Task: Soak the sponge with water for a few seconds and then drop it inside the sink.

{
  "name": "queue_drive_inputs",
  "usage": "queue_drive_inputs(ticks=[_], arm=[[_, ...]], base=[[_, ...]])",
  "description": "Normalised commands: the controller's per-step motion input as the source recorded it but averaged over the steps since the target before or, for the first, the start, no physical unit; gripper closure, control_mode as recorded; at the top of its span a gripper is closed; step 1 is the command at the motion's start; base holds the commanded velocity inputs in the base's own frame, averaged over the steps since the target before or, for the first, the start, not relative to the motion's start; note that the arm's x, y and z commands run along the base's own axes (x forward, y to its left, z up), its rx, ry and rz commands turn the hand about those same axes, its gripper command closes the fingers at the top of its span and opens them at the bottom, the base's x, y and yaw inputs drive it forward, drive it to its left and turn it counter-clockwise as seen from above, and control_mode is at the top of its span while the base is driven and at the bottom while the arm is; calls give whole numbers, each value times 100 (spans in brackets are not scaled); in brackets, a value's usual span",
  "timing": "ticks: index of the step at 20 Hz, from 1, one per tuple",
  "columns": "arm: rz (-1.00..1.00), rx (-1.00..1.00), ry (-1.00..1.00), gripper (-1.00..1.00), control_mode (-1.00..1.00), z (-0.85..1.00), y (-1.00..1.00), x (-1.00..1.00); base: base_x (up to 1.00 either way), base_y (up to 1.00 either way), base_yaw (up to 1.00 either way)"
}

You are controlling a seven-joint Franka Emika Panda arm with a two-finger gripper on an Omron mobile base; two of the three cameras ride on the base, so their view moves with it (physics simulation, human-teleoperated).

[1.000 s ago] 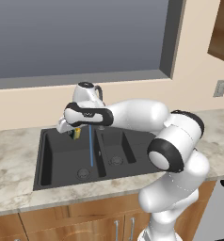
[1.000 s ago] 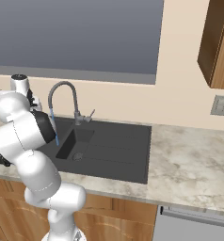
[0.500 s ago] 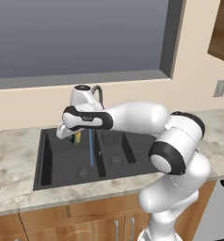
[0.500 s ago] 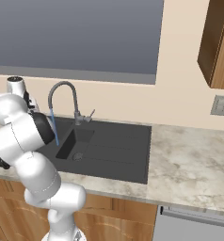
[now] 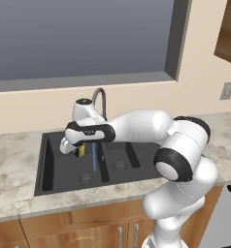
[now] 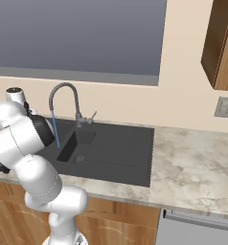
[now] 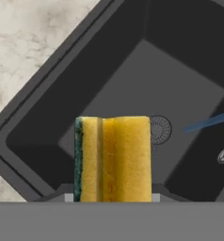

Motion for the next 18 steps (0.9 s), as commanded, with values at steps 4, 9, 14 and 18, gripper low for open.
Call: queue_drive_inputs(ticks=[4, 9, 14, 18], arm=[[0, -3, 0, 100, -100, -39, -1, 0], [0, -2, 0, 100, -100, -38, 0, 0], [0, -2, 0, 100, -100, -25, 0, 5], [0, -2, 0, 100, -100, -20, 0, 2]], base=[[0, 0, 0], [0, 0, 0], [0, 0, 0], [0, 0, 0]])
